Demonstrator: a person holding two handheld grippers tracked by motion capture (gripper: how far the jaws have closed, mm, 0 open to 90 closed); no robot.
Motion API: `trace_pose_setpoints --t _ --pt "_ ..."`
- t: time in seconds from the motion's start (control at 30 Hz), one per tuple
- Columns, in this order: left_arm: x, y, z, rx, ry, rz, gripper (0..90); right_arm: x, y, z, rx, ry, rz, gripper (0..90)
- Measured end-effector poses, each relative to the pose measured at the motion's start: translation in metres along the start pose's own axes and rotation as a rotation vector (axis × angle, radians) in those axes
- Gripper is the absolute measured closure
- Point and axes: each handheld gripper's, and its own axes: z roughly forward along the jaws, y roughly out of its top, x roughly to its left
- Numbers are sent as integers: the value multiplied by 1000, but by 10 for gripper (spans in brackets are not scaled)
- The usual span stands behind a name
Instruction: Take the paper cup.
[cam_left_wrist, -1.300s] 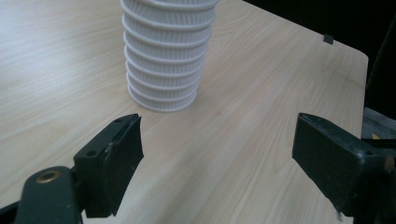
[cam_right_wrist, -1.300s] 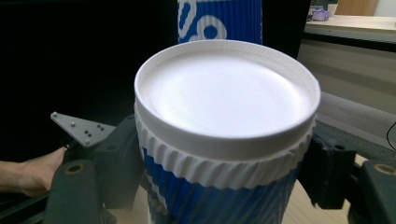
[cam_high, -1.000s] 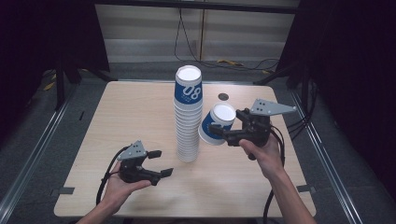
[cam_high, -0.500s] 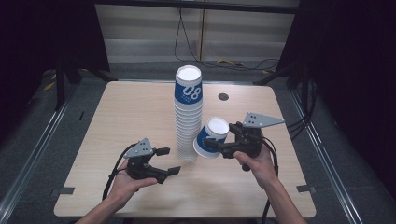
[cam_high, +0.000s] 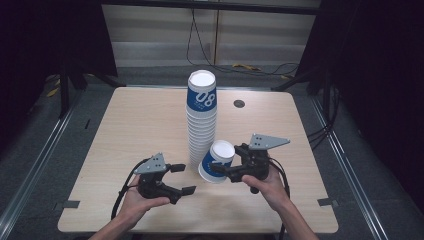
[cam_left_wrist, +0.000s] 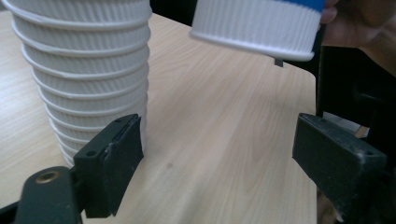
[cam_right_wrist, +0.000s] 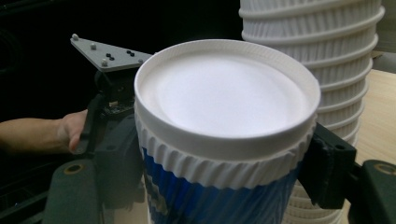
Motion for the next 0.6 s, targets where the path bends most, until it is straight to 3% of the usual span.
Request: trace_pose_setpoints --t 0.27,0.4,0.6 --pt "-5 1 0 -31 -43 17 156 2 -15 16 44 52 45 260" --pt "-6 1 2 -42 -61 27 156 1 -18 20 39 78 68 261" --pt "-5 0 6 -23 -70 19 156 5 -21 26 60 104 91 262"
